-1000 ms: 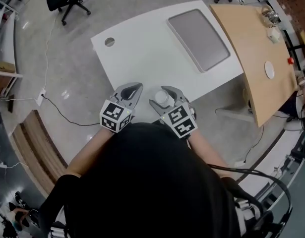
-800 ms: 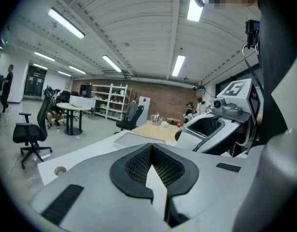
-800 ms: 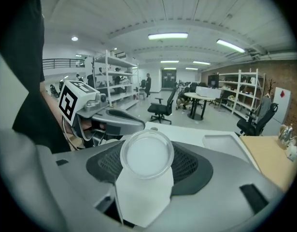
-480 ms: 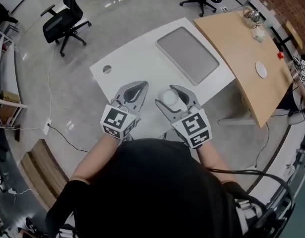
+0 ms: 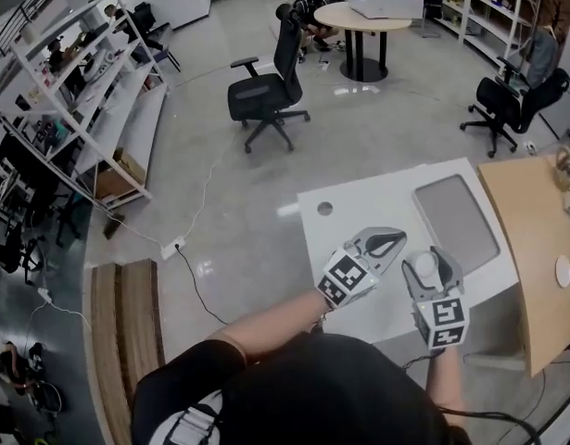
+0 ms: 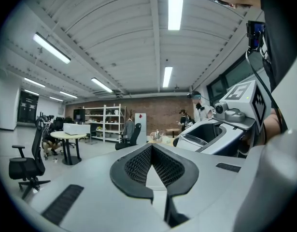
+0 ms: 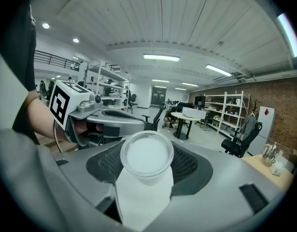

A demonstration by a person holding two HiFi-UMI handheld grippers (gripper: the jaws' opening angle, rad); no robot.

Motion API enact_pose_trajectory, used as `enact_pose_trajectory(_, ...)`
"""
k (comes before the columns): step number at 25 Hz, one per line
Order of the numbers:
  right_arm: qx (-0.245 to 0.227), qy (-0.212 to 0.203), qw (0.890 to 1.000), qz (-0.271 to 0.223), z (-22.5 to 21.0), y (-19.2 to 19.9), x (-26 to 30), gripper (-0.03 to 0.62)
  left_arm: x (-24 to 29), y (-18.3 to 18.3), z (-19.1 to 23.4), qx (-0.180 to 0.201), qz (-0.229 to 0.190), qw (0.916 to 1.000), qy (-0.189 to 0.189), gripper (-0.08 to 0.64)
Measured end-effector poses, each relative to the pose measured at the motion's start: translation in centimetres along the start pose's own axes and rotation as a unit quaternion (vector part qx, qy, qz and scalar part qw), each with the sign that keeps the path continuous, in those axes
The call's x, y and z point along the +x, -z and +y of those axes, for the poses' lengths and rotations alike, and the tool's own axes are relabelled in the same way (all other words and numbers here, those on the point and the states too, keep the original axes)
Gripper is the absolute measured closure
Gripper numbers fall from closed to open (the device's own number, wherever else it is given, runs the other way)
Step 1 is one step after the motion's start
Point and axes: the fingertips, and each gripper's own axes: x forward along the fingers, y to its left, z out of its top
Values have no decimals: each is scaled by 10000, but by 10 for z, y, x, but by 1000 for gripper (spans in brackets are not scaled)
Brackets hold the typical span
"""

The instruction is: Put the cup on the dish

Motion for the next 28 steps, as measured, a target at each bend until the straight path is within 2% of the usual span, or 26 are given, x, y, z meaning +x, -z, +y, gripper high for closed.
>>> enact_pose_trajectory(7,-183,-94,9995,-243,-5,-24,22,336,-4,-8,28,107,46,9993,-356,555)
enact_pose_trajectory(18,-122,24,9996,-269,-36,-32,27,336,35,-26,34,280,-50,9990,-343,555)
enact_pose_trajectory(28,125,242,9993,-263,-68,-24,56,336,63,-14,52,225,51,9991,-343,555)
